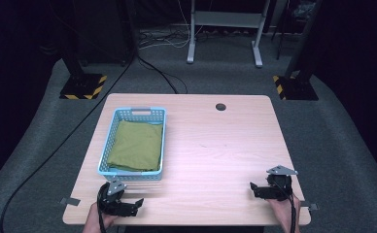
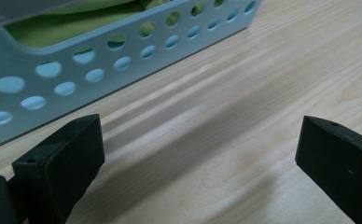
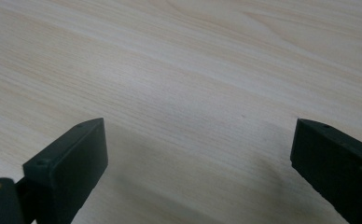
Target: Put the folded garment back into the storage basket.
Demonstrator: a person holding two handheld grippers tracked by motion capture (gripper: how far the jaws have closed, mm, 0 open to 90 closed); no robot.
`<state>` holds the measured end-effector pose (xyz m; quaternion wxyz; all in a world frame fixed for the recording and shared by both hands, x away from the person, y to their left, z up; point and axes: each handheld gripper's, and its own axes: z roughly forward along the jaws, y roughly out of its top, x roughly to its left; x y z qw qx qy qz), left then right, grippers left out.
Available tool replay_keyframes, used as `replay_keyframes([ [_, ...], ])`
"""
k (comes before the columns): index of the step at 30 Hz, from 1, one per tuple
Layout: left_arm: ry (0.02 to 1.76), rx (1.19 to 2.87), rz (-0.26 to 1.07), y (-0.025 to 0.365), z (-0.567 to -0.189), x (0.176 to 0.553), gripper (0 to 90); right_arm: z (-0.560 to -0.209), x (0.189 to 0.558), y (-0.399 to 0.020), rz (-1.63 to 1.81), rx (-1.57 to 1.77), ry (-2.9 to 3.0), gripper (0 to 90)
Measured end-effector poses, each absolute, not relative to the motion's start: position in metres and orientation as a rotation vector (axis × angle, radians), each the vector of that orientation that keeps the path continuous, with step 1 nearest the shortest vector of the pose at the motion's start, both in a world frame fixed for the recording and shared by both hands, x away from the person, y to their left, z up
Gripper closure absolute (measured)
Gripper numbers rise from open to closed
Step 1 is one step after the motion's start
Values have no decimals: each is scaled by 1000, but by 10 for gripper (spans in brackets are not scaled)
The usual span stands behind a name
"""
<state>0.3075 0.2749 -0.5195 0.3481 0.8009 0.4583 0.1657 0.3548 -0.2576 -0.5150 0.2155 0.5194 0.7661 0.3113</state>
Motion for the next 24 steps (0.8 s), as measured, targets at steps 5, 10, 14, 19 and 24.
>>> replay_keyframes([
  [5,1210,2064,427,279,-525,310,9,-521,352,-264,861,1448,2102,29],
  [10,1213,2059,440,280,-528,310,8,-526,352,-269,874,1464,2088,17],
  [14,1198,2069,479,279,-530,309,7,-527,353,-271,875,1469,2078,3],
  [19,1188,2069,500,278,-532,307,3,-528,353,-271,872,1478,2064,0],
  [24,1188,2062,513,277,-533,306,3,-528,354,-272,869,1496,2050,0],
])
